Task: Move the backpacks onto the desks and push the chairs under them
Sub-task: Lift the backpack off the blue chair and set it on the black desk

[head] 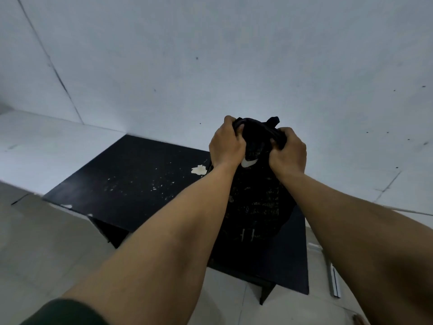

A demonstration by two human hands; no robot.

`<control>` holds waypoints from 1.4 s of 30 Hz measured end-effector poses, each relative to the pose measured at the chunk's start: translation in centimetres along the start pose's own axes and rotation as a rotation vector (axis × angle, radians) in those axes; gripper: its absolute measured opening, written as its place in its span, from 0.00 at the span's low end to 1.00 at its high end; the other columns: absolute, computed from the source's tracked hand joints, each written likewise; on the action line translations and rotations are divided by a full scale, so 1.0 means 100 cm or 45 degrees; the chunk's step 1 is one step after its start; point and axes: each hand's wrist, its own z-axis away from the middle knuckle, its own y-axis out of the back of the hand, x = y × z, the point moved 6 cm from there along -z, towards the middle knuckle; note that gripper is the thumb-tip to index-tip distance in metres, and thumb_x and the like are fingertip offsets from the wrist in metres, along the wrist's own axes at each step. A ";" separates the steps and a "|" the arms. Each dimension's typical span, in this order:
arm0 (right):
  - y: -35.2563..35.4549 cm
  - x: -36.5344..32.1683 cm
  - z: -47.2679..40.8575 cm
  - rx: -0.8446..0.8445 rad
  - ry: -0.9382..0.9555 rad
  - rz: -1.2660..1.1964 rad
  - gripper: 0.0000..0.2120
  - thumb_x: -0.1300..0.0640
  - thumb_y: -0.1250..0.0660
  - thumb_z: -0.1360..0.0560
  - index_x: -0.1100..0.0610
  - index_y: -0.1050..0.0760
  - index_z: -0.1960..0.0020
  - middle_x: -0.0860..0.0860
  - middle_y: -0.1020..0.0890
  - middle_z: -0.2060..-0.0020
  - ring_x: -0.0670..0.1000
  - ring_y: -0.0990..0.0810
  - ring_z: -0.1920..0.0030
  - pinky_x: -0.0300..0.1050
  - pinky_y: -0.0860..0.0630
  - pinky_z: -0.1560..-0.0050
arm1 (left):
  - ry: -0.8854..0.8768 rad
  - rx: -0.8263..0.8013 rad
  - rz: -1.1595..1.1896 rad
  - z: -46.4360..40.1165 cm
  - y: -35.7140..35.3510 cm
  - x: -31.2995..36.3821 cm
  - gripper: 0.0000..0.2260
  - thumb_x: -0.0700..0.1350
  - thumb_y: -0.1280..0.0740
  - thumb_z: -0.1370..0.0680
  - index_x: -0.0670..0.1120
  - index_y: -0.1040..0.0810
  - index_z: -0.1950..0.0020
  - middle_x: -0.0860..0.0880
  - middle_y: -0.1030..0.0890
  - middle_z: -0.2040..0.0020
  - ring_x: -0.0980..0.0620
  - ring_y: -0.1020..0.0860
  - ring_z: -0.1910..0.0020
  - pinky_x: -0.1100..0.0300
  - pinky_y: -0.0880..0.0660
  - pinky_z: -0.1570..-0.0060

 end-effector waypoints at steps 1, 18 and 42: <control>0.000 0.005 -0.007 0.011 -0.023 0.000 0.12 0.60 0.37 0.26 0.48 0.25 0.45 0.45 0.19 0.57 0.51 0.20 0.56 0.47 0.23 0.54 | -0.010 -0.021 0.006 -0.006 -0.009 0.002 0.08 0.51 0.41 0.18 0.49 0.29 0.46 0.56 0.24 0.60 0.53 0.27 0.62 0.57 0.33 0.63; -0.016 0.107 -0.159 0.028 -0.113 0.074 0.10 0.55 0.37 0.27 0.43 0.27 0.48 0.37 0.25 0.65 0.45 0.23 0.62 0.41 0.30 0.62 | -0.020 -0.237 0.028 -0.099 -0.175 0.027 0.05 0.51 0.42 0.18 0.50 0.32 0.49 0.54 0.23 0.61 0.52 0.24 0.62 0.56 0.32 0.65; -0.085 0.228 -0.307 -0.077 -0.271 0.285 0.11 0.53 0.40 0.23 0.49 0.30 0.41 0.39 0.30 0.65 0.47 0.28 0.64 0.44 0.34 0.62 | -0.108 -0.411 -0.023 -0.210 -0.361 0.004 0.08 0.52 0.41 0.18 0.50 0.27 0.44 0.52 0.21 0.60 0.50 0.23 0.60 0.57 0.32 0.65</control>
